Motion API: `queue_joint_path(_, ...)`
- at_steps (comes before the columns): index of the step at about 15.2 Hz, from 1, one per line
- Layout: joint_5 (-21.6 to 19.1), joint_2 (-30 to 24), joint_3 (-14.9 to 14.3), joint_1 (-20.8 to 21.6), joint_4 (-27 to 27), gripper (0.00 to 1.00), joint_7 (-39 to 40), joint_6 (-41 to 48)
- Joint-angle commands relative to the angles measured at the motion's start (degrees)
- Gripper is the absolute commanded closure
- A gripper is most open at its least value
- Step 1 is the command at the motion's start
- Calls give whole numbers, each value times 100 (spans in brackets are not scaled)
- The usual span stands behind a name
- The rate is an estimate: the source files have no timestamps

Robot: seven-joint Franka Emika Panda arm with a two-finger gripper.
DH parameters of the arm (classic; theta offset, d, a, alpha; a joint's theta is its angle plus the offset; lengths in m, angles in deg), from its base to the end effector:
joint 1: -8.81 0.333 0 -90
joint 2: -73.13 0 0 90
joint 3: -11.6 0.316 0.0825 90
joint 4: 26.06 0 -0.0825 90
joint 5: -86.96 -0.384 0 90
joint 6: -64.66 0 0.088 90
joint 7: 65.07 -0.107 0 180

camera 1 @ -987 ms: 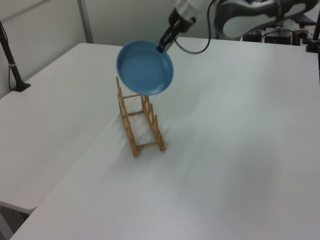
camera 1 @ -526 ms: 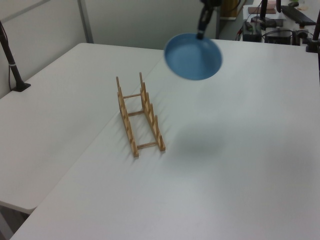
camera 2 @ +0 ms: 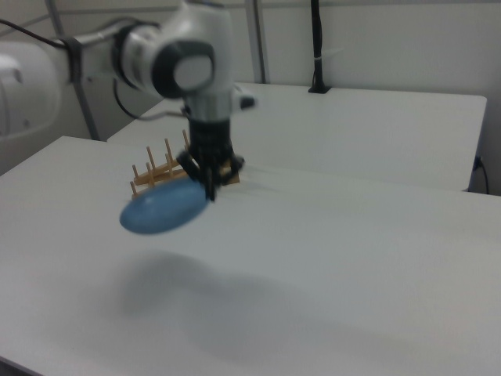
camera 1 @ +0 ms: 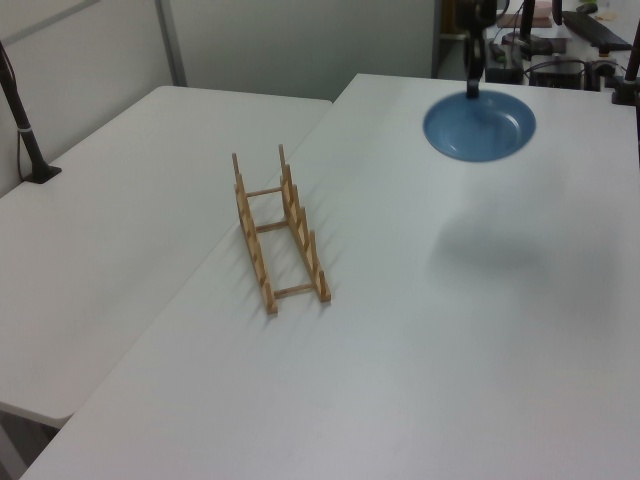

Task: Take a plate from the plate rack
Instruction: 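Carry the plate away from the rack and lower it flat onto the table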

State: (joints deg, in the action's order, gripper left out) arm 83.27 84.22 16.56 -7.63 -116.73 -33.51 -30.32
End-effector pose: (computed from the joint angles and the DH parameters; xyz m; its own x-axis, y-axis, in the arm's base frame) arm 0.5975 -0.1189 0.5138 0.9397 0.3369 -0.0585 0.3275 -0.9359 -0.1294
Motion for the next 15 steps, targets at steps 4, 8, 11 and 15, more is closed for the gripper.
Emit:
queue_joint_path(4, -158, 253, -13, -210, -1514, 100, 210, -1935)
queue_joint_path(8, -97, 578, -13, -324, -1533, 100, 228, -2051)
queue_joint_path(11, -88, 728, -13, -368, -1533, 100, 245, -2218)
queue_joint_path(15, -97, 807, -13, -438, -1498, 33, 228, -2271)
